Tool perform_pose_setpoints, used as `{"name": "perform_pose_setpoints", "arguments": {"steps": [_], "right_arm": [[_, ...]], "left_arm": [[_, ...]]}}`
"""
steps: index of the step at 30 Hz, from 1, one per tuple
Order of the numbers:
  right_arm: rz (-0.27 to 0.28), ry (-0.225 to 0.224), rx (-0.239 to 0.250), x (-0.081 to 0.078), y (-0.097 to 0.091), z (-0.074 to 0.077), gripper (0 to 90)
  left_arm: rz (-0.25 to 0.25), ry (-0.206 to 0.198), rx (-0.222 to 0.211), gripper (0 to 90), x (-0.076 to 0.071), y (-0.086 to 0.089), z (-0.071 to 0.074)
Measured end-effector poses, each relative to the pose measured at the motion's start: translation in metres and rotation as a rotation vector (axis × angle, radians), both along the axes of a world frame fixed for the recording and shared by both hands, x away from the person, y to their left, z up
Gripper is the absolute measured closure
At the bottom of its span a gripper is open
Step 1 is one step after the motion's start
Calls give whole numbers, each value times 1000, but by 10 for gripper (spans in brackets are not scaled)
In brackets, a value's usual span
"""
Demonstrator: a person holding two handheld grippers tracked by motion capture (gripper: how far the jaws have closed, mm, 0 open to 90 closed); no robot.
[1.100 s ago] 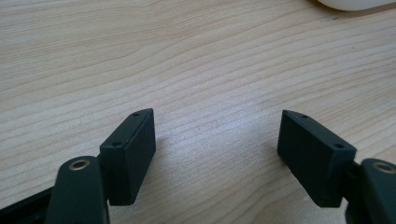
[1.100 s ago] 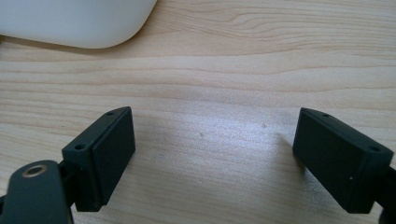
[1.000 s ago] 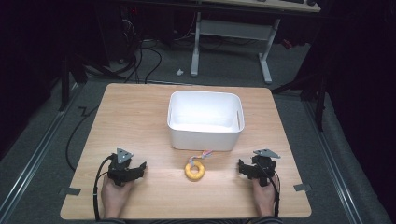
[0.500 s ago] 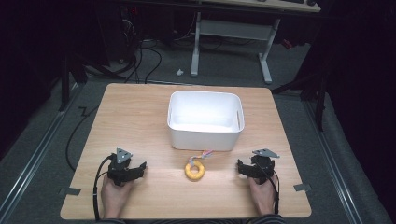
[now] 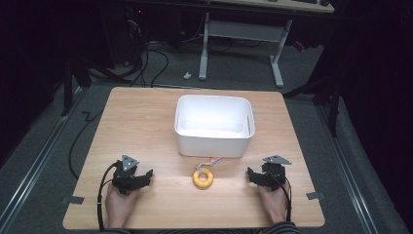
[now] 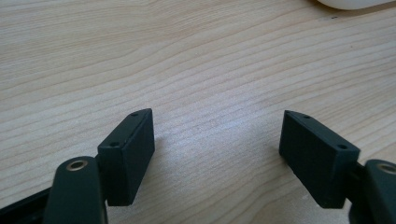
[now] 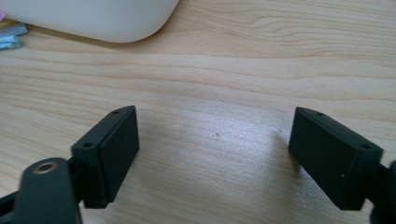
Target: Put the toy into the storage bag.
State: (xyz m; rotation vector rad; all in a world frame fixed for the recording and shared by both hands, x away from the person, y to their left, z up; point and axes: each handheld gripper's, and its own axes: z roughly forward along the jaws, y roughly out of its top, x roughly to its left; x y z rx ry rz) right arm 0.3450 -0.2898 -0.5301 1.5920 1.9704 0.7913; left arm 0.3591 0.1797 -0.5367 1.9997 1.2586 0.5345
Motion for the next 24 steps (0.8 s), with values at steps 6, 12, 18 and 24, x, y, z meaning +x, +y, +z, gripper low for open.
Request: {"name": "perform_pose_setpoints", "arguments": {"steps": [6, 12, 18, 24], "right_arm": [[9, -2, -12, -2, 0, 3, 335], [43, -4, -19, -6, 6, 7, 364], [64, -21, 6, -10, 8, 16, 391], [109, -16, 41, -12, 7, 19, 470]], "left_arm": [[0, 0, 1, 272, 0, 0, 0], [0, 2, -11, 269, 0, 1, 0], [-1, 2, -12, 269, 0, 1, 0], [0, 1, -6, 269, 0, 1, 0]]}}
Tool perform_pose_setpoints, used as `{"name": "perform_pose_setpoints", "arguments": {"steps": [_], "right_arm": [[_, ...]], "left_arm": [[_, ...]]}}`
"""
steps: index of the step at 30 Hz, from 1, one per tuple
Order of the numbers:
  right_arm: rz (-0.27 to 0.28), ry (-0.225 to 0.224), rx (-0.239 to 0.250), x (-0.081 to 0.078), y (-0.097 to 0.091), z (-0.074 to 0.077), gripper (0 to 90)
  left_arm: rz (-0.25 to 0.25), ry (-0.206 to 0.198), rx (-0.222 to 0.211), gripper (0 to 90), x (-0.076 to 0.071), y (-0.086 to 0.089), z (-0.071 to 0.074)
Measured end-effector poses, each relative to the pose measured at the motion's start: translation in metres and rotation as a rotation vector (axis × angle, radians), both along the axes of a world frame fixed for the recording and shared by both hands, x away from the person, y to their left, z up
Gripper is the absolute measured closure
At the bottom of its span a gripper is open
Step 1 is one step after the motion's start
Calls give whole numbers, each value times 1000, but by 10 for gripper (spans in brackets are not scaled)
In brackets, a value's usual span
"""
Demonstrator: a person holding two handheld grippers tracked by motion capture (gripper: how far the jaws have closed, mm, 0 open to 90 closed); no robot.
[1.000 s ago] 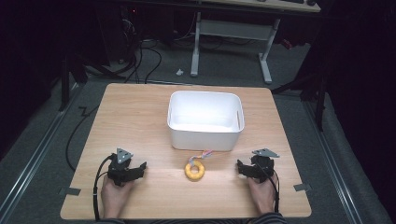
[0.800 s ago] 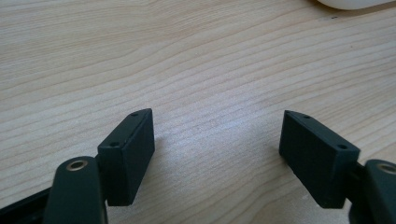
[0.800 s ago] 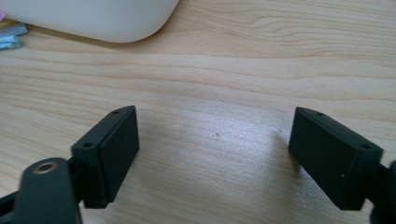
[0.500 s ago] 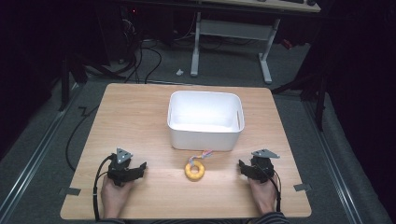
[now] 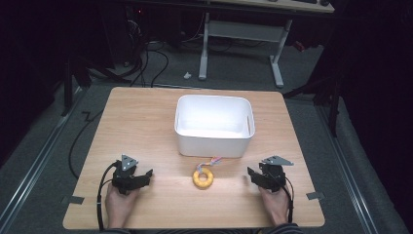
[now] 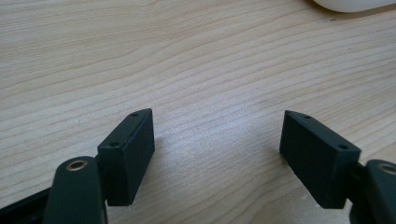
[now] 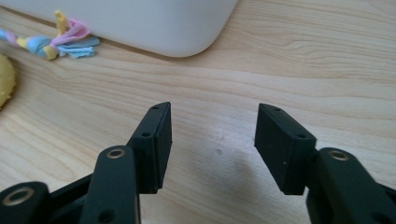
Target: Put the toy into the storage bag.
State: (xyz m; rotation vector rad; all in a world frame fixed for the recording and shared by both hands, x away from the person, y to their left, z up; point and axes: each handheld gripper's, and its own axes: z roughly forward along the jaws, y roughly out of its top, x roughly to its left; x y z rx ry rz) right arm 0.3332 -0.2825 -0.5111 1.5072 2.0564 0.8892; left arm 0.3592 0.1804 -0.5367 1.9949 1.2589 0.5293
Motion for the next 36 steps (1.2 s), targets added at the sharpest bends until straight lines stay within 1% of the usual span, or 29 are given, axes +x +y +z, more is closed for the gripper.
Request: {"name": "perform_pose_setpoints", "arguments": {"steps": [1, 3, 8, 11, 13, 15, 17, 18, 19, 20, 23, 25, 28, 29, 31, 36], "right_arm": [[17, -5, 14, -1, 1, 1, 478], [25, -11, 19, -2, 2, 2, 481], [57, -26, 15, -4, 7, 8, 509], [81, -35, 7, -5, 11, 13, 520], [103, -45, 5, -6, 13, 15, 524], [111, -34, 3, -7, 15, 15, 534], [131, -24, 2, -8, 16, 14, 541], [131, -24, 2, -8, 16, 14, 541], [143, -23, 13, -9, 18, 15, 545], [141, -21, 14, -9, 19, 16, 543], [143, -24, 9, -9, 21, 18, 544], [150, -26, 21, -12, 24, 22, 545], [159, -15, 29, -13, 26, 23, 546], [173, -6, 31, -13, 27, 25, 549], [183, 1, 31, -14, 30, 28, 552], [208, -7, 26, -14, 38, 34, 553]], "left_arm": [[-1, 1, 2, 270, 0, 0, 0], [-1, 1, 2, 270, 0, 0, 0], [0, 0, 7, 271, 0, -1, 0], [2, 0, 5, 271, 1, -1, 0], [4, -2, 14, 269, 1, -2, 0], [4, -2, 14, 268, 1, -2, 0], [4, -2, 14, 267, 1, -2, 0], [5, -2, 14, 267, 1, -2, 0], [4, -2, 14, 267, 1, -2, 0], [5, -2, 14, 267, 1, -2, 0], [4, -1, 14, 267, 0, -2, 0], [4, -1, 13, 267, 0, -2, 0], [4, -1, 12, 269, 0, -2, 0], [4, -1, 10, 270, 0, -1, 0], [4, -1, 12, 269, 0, -1, 0], [4, -1, 13, 267, 0, -2, 0]]}}
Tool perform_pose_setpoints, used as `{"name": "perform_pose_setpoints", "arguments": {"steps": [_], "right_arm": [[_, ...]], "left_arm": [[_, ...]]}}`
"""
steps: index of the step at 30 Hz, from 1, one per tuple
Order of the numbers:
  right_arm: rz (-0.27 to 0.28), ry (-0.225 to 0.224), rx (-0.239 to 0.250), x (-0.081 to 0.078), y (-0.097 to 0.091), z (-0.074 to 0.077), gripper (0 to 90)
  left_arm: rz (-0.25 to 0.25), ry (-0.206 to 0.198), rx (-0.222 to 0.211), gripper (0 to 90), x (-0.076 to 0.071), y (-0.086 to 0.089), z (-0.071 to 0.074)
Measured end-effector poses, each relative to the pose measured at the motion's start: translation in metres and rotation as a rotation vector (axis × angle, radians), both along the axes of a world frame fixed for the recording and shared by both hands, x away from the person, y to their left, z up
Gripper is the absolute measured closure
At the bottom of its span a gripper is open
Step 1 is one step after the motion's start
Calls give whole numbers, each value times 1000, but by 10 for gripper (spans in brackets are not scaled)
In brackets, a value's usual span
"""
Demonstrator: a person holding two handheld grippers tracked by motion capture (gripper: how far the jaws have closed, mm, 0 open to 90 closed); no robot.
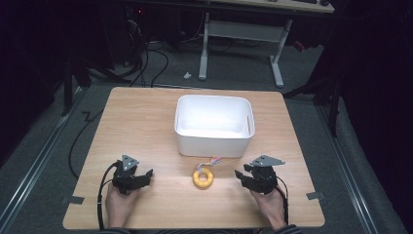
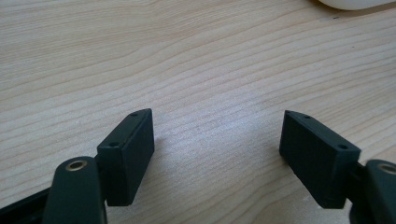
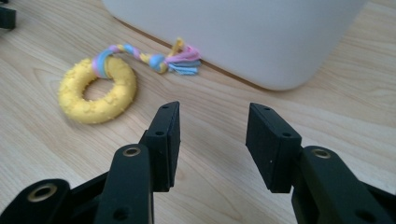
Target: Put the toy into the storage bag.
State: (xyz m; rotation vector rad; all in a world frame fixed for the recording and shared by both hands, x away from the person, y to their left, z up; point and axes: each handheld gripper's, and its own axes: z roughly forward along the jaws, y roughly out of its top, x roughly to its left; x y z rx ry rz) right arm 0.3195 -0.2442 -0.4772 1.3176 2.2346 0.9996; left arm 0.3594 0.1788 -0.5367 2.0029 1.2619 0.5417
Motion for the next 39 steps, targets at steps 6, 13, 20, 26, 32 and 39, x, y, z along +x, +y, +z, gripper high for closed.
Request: {"name": "perform_pose_setpoints", "arguments": {"steps": [6, 13, 20, 26, 32, 39], "right_arm": [[49, 1, -17, 4, 15, 6, 559], [102, 10, -24, 12, 34, 7, 580], [144, 47, -35, 20, 53, 2, 602], [170, 89, -38, 28, 67, -5, 605], [177, 115, -51, 34, 78, -9, 605], [192, 133, -92, 42, 91, -14, 601]], "left_arm": [[0, 0, 0, 267, 0, 0, 0], [-1, 1, -1, 267, 0, 0, 0], [0, 0, -1, 266, 0, 0, 0], [-1, 1, -1, 266, 0, 0, 0], [-1, 1, -1, 266, 0, 0, 0], [-2, 1, -2, 264, 0, 0, 0]]}}
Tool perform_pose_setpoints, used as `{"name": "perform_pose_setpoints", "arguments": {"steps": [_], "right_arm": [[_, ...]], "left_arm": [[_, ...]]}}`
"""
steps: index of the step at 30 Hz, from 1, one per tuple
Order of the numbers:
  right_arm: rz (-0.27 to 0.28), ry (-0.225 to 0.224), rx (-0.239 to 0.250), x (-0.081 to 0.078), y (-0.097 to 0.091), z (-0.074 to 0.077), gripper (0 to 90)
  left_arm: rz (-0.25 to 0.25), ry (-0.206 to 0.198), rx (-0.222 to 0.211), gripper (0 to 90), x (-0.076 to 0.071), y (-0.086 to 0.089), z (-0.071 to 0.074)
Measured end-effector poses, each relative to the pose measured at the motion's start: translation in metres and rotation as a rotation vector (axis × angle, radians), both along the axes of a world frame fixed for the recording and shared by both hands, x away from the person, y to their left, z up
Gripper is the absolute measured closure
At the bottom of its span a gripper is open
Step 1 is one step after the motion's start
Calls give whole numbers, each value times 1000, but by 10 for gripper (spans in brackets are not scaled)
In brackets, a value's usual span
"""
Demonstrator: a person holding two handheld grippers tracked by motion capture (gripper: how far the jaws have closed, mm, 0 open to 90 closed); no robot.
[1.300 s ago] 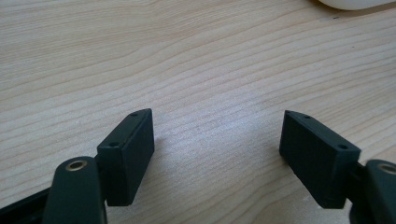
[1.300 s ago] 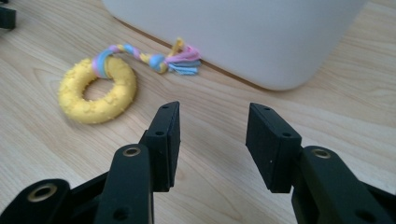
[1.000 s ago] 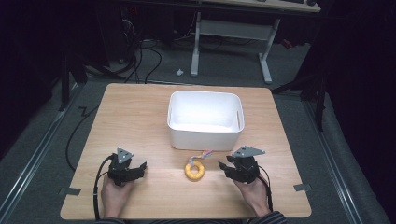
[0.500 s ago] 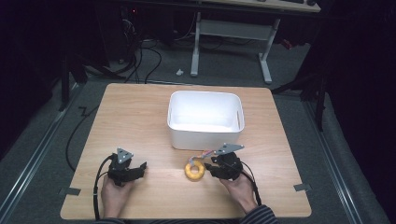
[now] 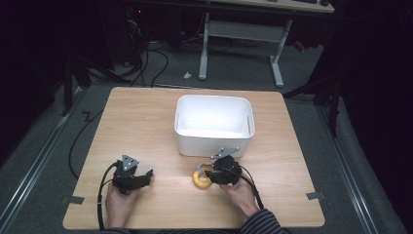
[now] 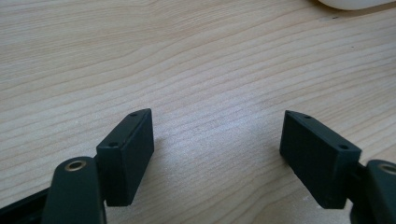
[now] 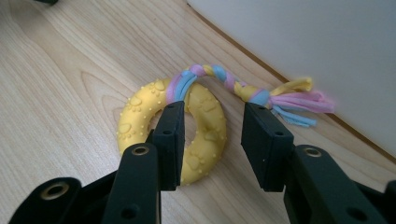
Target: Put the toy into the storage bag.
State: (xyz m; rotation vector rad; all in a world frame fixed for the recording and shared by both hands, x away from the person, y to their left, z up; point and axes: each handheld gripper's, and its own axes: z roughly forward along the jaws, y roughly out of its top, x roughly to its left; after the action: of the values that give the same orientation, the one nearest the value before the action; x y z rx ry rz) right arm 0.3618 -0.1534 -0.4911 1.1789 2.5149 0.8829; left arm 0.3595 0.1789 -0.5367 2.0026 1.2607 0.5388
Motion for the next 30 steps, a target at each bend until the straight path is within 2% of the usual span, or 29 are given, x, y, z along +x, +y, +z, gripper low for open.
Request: {"name": "perform_pose_setpoints", "arguments": {"steps": [13, 17, 21, 30], "right_arm": [[5, 40, -55, 7, 7, -9, 593], [7, 56, -88, 9, 12, -13, 594], [16, 58, -100, 10, 16, -16, 619], [40, 30, -116, 8, 18, -16, 660]], "left_arm": [[-1, 1, -2, 262, 0, 0, 0], [-2, 1, -2, 261, 0, 0, 0], [-3, 1, -2, 257, 0, 0, 0], [-3, 2, -7, 262, 1, 1, 0]]}}
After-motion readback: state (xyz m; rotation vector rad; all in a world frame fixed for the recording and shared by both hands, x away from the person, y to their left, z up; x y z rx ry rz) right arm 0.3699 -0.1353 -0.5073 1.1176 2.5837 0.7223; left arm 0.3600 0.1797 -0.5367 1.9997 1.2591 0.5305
